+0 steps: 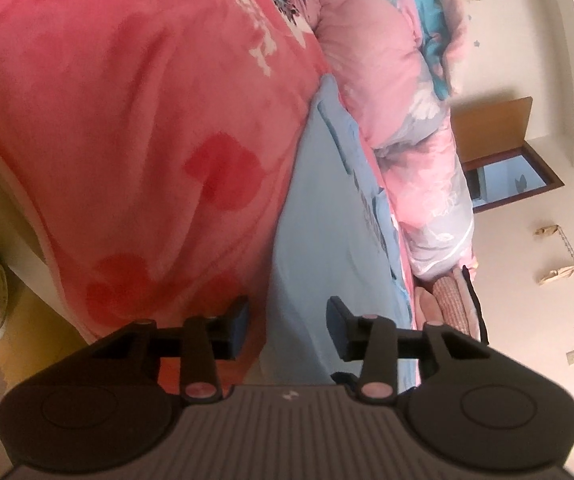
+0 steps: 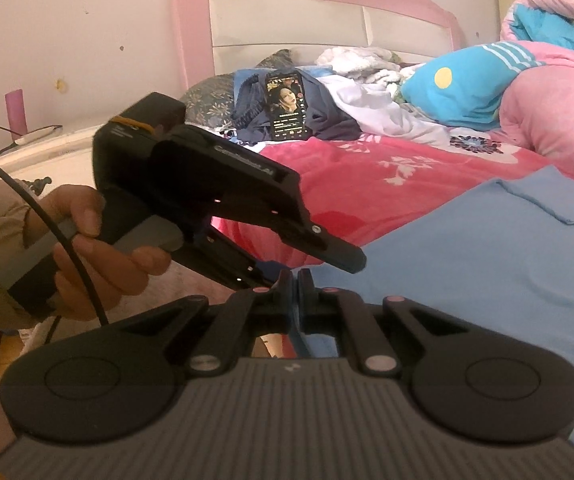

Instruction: Fold clothes

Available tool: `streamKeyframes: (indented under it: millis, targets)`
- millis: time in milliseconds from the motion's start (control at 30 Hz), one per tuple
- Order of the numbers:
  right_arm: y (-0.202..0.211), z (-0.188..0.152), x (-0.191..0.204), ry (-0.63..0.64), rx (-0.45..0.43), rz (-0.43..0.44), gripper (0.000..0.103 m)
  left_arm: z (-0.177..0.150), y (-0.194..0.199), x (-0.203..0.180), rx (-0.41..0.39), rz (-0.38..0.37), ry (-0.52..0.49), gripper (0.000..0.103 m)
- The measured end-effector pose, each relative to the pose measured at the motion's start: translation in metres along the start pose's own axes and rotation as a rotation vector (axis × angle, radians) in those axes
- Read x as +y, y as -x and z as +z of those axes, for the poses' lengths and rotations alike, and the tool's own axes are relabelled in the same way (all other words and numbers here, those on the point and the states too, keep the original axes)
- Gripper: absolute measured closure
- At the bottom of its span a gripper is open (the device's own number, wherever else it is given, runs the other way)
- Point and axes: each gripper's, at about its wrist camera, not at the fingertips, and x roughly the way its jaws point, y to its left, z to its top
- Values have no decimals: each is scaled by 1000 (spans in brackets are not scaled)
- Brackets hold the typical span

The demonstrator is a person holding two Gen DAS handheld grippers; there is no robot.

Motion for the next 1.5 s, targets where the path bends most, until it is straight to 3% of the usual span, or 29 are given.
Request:
streamKeyframes:
  millis: [333, 400, 533, 700, 767, 933, 1267, 1367, 1500]
  targets:
    - [1, 0, 1, -8, -22, 19, 102, 4, -14, -2, 50, -15, -12, 69]
    - [1, 0, 0, -12, -28, 23, 102, 3, -15, -2, 56, -15, -14, 74]
    - [4, -1, -3, -32, -41, 41, 100, 2, -18, -2, 64, -3, -20, 94]
    - [13, -6, -16, -104, -29, 48, 96, 1, -19, -5, 65, 18, -41, 95]
    - [23, -10, -30, -133, -27, 1, 84, 1, -19, -8, 66, 32, -65, 96]
    - [81, -27, -98, -366, -72, -195, 76, 1, -21, -16, 75, 54, -124, 93]
    - [257, -107, -206, -833, -225, -617, 62, 0, -24, -29, 108, 105, -249, 91]
    - [282, -134, -224, -961, -209, -664, 62, 0, -25, -32, 113, 121, -272, 91]
    - [294, -171, -236, -1133, -212, -621, 63, -2, -24, -34, 120, 139, -299, 90]
